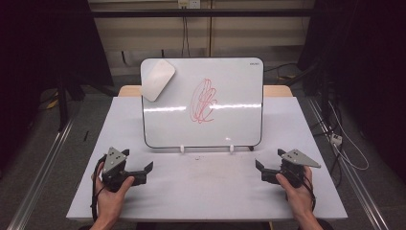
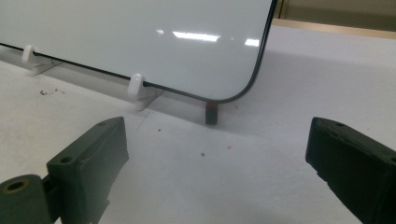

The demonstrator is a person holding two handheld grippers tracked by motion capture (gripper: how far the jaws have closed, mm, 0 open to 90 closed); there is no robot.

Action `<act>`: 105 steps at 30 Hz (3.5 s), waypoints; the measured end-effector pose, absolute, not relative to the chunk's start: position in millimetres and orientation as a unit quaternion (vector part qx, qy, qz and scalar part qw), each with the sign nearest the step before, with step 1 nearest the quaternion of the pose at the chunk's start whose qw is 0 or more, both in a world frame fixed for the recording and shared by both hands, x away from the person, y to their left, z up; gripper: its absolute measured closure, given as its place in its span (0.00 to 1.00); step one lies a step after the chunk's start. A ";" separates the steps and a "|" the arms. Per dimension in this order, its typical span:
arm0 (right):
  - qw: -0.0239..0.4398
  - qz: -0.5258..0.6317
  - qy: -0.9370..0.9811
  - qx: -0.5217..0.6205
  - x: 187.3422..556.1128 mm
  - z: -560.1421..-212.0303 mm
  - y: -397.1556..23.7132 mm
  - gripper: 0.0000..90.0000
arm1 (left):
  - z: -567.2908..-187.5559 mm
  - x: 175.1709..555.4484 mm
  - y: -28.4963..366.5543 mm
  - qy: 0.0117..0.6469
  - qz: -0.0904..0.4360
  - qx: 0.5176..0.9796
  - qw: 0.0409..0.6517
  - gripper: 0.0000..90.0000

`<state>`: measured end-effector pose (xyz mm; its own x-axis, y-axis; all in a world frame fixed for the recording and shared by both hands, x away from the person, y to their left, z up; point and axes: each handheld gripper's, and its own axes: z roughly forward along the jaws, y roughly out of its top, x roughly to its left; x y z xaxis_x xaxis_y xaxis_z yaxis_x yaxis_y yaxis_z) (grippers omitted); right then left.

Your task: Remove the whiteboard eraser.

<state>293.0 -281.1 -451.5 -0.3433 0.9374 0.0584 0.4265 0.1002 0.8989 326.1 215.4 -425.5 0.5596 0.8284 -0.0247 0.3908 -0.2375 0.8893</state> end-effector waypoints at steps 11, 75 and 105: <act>0.278 0.453 0.685 0.498 294.3 -452.0 -282.8 0.06 | -428.7 334.0 214.2 0.418 0.219 0.757 0.451 0.06; 0.266 0.455 0.699 0.484 297.1 -451.9 -277.6 0.06 | -312.4 419.6 176.1 0.339 0.302 0.762 0.461 0.06; 0.263 0.457 0.700 0.482 296.9 -452.4 -277.0 0.06 | -293.8 488.4 145.4 0.328 0.374 0.777 0.386 0.12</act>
